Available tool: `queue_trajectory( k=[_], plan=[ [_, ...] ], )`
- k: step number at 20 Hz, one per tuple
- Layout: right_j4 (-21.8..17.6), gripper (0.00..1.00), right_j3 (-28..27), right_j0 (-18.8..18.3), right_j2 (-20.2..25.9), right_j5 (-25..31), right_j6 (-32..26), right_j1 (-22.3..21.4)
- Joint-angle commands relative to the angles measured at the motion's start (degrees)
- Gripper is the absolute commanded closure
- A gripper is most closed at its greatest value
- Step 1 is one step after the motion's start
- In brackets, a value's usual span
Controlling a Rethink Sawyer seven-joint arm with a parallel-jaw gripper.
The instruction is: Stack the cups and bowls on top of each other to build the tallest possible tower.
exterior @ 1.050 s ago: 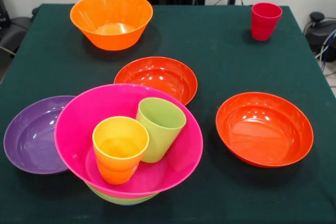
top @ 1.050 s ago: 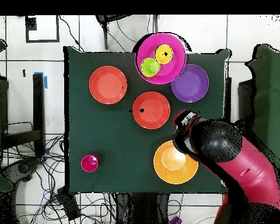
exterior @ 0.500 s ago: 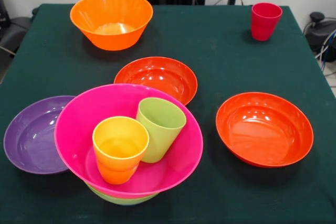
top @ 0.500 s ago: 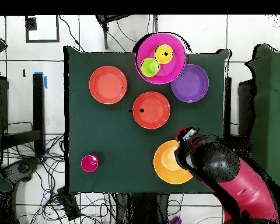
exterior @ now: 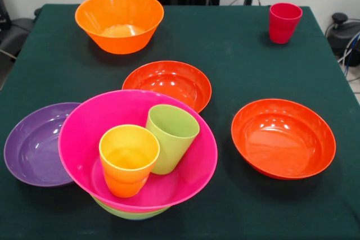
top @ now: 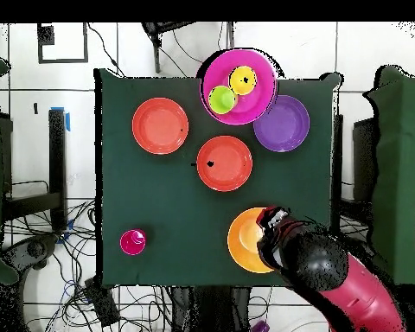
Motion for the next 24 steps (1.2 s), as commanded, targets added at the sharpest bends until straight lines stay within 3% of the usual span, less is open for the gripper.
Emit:
queue_trajectory(
  k=[1, 6, 10, 19, 24],
  plan=[
    [-6.95, 0.0, 7.66, -4.49, 9.68, -2.22, -10.81, 0.81],
    [-9.52, 0.0, 11.95, -8.65, 11.36, -3.99, -9.49, -2.79],
    [-12.52, 0.0, 17.45, -14.38, 14.42, -7.65, -9.99, -5.07],
    [-22.68, 0.0, 22.29, -21.34, 17.98, -14.88, -4.72, -1.6],
    [-28.19, 0.0, 22.56, -22.24, 16.46, -18.07, -1.56, 1.32]
  ],
)
